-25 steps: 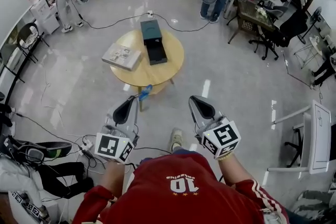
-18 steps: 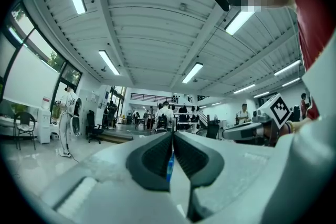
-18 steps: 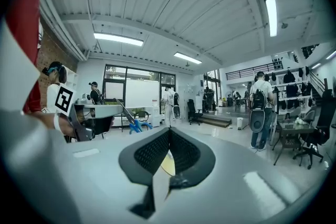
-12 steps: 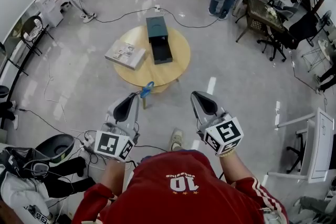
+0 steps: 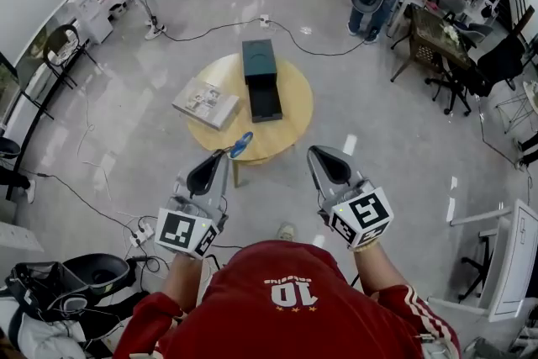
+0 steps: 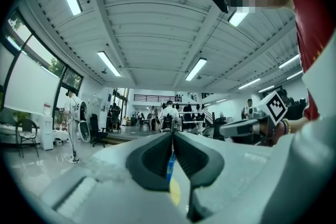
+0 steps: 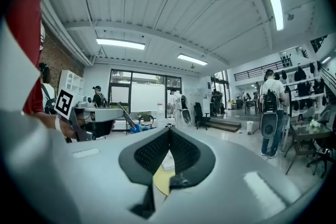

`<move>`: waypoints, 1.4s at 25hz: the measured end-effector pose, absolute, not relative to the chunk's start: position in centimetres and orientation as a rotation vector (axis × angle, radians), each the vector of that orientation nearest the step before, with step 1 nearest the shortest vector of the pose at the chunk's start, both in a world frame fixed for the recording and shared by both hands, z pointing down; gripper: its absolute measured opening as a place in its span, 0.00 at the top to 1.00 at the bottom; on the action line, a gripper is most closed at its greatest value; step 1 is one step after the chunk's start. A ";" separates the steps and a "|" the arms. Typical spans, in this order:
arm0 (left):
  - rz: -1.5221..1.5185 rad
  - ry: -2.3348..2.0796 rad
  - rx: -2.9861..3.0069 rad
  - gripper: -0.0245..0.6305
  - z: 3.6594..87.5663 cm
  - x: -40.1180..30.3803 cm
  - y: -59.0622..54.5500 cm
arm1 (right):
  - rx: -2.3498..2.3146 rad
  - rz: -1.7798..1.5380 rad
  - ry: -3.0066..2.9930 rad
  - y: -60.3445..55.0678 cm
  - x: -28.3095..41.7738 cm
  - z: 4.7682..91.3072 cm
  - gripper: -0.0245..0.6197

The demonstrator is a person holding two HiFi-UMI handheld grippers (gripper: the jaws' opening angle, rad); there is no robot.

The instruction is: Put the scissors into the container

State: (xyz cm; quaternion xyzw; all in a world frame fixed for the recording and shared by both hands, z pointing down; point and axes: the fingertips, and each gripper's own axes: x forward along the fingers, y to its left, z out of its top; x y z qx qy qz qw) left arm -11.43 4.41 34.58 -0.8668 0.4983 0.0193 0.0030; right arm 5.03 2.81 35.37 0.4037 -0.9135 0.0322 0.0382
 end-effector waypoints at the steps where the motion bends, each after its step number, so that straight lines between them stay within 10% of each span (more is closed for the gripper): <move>1: 0.058 1.571 -2.709 0.94 34.4 -11.0 4.0 | 1.223 0.098 -2.814 2.3 5.3 35.2 0.98; 35: 0.009 1.695 -2.663 0.94 34.2 -4.7 -6.3 | 1.046 0.203 -2.904 -7.9 10.0 36.8 0.98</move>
